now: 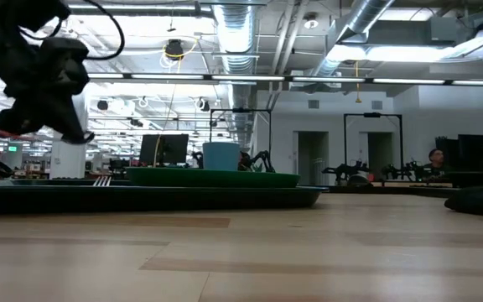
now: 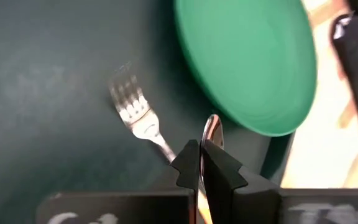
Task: Pick and place plate/cup/fork/spoon on tray
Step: Put the orange spoon on the black tray to the left of the orange fork
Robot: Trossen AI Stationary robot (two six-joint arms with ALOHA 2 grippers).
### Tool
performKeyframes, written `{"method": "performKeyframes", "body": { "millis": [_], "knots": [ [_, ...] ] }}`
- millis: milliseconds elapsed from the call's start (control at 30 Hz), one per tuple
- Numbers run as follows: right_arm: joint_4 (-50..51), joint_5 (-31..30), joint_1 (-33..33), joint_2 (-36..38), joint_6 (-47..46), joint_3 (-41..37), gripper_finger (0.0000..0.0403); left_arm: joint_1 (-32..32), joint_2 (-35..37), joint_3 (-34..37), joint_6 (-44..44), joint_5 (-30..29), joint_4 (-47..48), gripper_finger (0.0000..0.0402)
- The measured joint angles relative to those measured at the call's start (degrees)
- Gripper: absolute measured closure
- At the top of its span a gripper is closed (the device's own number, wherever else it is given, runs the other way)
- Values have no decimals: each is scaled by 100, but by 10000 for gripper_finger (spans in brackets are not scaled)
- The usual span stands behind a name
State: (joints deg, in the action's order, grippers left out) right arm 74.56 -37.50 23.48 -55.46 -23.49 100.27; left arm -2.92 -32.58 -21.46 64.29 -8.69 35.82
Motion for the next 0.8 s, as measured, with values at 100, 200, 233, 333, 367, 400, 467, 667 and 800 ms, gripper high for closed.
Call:
{"method": "performKeyframes", "body": {
  "millis": [100,200,233,333,367,400,467,667,800],
  "knots": [
    [-1,0,0,2,-2,0,282,0,0,57,159,-15,82,401],
    [-2,0,-1,0,-2,0,282,0,-4,66,259,-140,83,401],
    [-1,-1,-1,0,-2,0,282,0,-4,66,296,-162,101,401],
    [-2,0,-2,0,-2,0,282,0,-2,66,518,-164,521,401],
    [-2,-2,-1,0,-2,0,282,0,-2,66,618,-164,705,401],
    [-2,-2,0,0,-2,0,282,-1,-2,66,721,-164,859,401],
    [-2,-2,-1,0,-4,0,282,0,-2,69,807,-198,968,401],
    [-3,-2,0,0,-46,0,282,0,-22,69,837,-246,1181,401],
    [-4,-2,0,0,-48,0,282,-1,-52,69,905,-274,1208,401]
  ]
}}
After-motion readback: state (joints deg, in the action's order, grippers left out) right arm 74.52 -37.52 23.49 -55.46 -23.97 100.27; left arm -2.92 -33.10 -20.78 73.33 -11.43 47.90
